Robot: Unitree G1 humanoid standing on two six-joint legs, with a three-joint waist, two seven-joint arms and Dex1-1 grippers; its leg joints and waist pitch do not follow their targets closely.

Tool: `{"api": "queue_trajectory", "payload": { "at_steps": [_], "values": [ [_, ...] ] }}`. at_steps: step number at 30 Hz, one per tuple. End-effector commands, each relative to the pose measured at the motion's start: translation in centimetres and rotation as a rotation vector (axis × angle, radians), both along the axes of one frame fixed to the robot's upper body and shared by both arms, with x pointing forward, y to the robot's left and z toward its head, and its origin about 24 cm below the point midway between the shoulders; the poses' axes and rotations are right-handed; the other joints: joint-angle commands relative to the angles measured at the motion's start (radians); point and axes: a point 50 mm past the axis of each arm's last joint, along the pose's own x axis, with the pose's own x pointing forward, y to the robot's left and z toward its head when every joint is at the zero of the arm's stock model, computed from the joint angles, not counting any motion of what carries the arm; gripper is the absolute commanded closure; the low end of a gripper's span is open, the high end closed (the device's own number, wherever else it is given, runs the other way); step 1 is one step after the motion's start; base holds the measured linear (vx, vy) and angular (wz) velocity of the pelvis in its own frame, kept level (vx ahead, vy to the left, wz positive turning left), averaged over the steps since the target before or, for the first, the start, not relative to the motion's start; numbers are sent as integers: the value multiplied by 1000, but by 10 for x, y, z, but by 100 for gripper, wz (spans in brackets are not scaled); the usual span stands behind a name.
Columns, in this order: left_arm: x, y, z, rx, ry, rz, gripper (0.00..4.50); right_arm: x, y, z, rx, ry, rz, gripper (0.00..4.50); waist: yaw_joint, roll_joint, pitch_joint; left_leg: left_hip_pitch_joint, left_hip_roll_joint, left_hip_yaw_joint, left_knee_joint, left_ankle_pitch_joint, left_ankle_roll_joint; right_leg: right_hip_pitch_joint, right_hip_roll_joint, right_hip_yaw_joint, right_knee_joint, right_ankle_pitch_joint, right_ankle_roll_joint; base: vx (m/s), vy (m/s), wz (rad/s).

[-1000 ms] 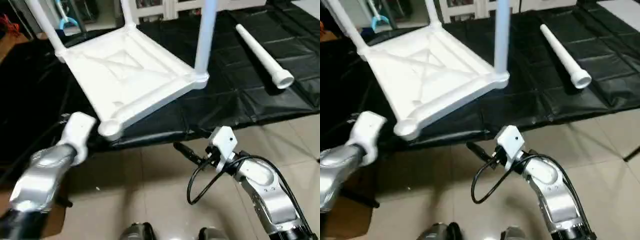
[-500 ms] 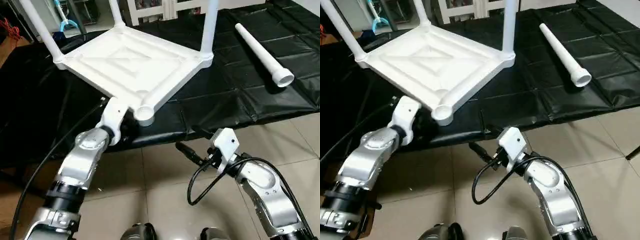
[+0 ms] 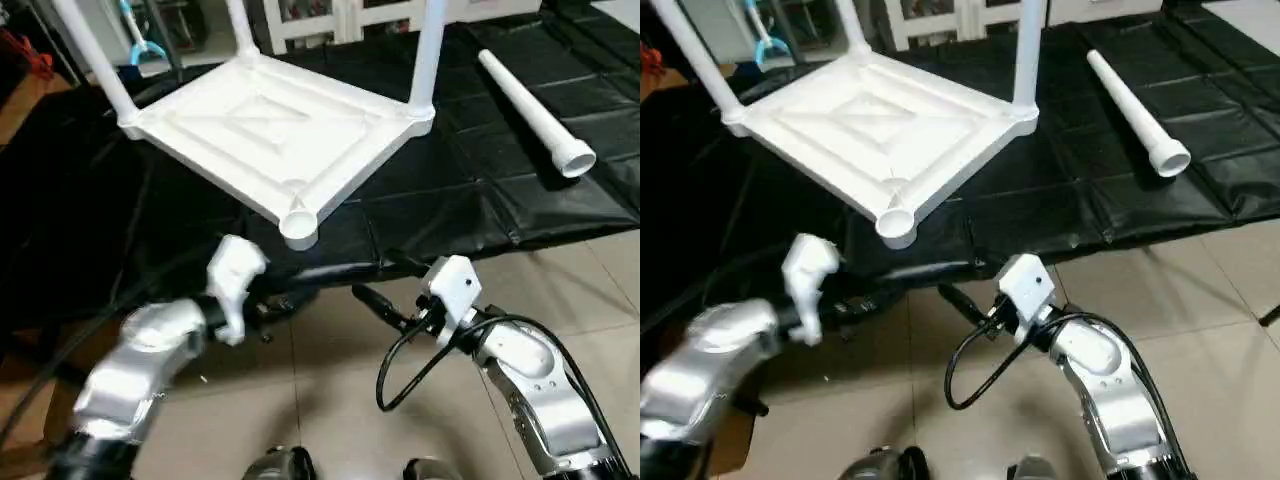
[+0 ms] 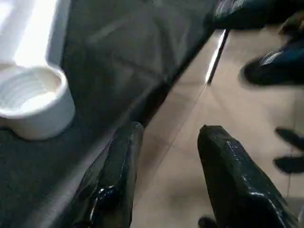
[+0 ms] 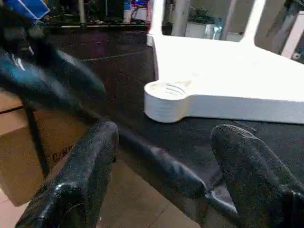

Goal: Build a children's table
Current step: Rotate leg to tighten

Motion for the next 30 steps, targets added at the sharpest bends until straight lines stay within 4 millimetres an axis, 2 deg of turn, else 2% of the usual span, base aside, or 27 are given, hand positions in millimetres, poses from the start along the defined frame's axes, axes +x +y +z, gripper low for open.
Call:
{"api": "queue_trajectory", "payload": {
  "at_steps": [1,4,6,7,8,9,10,11,13,14,15,16,17,18,19,20,21,23,25,26,27,29,30],
  "values": [
    [8,2,-6,58,-15,38,232,0,3,4,8,-20,21,106,-9,-14,-73,37,46,-29,-87,-330,27,24,-59,24,-84,-304,-142,0,0,0],
    [17,2,-10,66,-20,74,232,-1,3,5,11,-16,30,106,-13,-17,-74,39,44,-27,-85,-332,29,22,-58,24,-88,-293,-140,0,0,0],
    [32,2,-11,67,-32,121,232,-3,0,4,4,-6,35,106,-13,-12,-78,37,42,-26,-81,-309,40,23,-60,25,-86,-264,-149,0,0,0],
    [37,3,-12,69,-39,143,232,-3,-1,3,-3,-2,29,106,-13,-15,-78,38,41,-24,-79,-306,47,21,-56,24,-88,-254,-154,0,0,0],
    [42,2,-13,62,-40,167,232,-3,-2,3,-11,-1,23,106,-12,-10,-79,39,41,-25,-78,-304,46,22,-59,25,-86,-244,-158,0,0,0],
    [45,2,-14,59,-42,176,232,-3,-3,2,-12,0,21,106,-12,-16,-81,33,41,-26,-78,-287,52,29,-60,24,-82,-221,-163,0,0,0],
    [51,1,-14,58,-50,194,232,-4,-4,2,-16,1,16,106,-13,-12,-81,32,40,-25,-76,-272,61,28,-60,23,-82,-199,-168,0,0,0],
    [54,1,-14,57,-54,204,232,-4,-4,2,-16,1,15,106,-13,-14,-83,32,39,-25,-73,-262,67,29,-60,23,-83,-183,-172,0,0,0],
    [62,1,-15,58,-59,238,232,-5,-6,3,-17,1,6,106,-13,-8,-86,29,40,-26,-68,-219,92,34,-62,22,-76,-112,-191,0,0,0],
    [63,1,-16,64,-61,245,232,-5,-7,3,-18,1,5,106,-14,-10,-84,26,39,-25,-68,-215,100,34,-60,21,-78,-105,-192,0,0,0],
    [69,3,-17,82,-64,277,232,-6,-8,3,-20,1,1,106,-14,-5,-82,27,37,-26,-67,-220,106,33,-60,19,-79,-101,-196,0,0,0],
    [69,3,-17,82,-64,277,232,-6,-8,3,-20,1,1,106,-14,-7,-84,31,38,-24,-66,-228,106,33,-58,19,-80,-104,-196,0,0,0],
    [73,4,-18,87,-71,302,232,-7,-9,3,-21,1,-3,106,-15,-2,-83,28,42,-28,-69,-231,104,37,-63,19,-75,-102,-203,0,0,0],
    [76,4,-17,84,-76,329,232,-8,-9,4,-21,1,-5,106,-15,-5,-78,27,39,-26,-70,-242,106,35,-60,18,-81,-120,-197,0,0,0],
    [81,3,-16,60,-85,371,232,-9,-10,4,-22,1,-10,106,-18,-7,-78,30,37,-26,-70,-270,94,36,-59,18,-85,-156,-192,0,0,0],
    [83,3,-14,47,-94,391,232,-9,-10,4,-21,1,-14,106,-18,-2,-78,31,38,-27,-72,-280,88,36,-61,18,-83,-165,-194,0,0,0],
    [88,1,-11,20,-108,437,232,-10,-11,4,-21,1,-18,106,-23,-3,-75,28,38,-29,-74,-294,82,37,-61,17,-86,-181,-194,0,0,0],
    [91,0,-9,17,-126,467,232,-11,-11,4,-19,1,-22,106,-30,-5,-74,29,38,-31,-76,-311,76,38,-61,17,-87,-196,-194,0,0,0],
    [93,-1,-7,19,-143,474,232,-12,-10,4,-16,2,-25,106,-35,-7,-74,26,39,-32,-76,-305,84,38,-62,18,-89,-199,-190,0,0,0],
    [93,-3,-3,-16,-150,465,232,-13,-10,3,-11,3,-26,106,-35,-1,-73,25,40,-32,-77,-302,84,39,-63,18,-88,-200,-191,0,0,0],
    [90,-10,2,-90,-157,420,232,-15,-10,3,-4,4,-31,106,-34,-2,-75,28,42,-31,-77,-301,86,37,-64,19,-90,-196,-197,0,0,0],
    [84,-18,8,-194,-165,357,232,-16,-10,3,12,8,-50,106,-31,-5,-79,23,46,-31,-77,-276,99,39,-67,19,-87,-148,-224,0,0,0],
    [76,-23,16,-316,-180,331,232,-17,-12,2,40,28,-101,106,-28,1,-81,24,48,-33,-77,-268,101,41,-69,18,-81,-131,-234,0,0,0]
  ]
}}
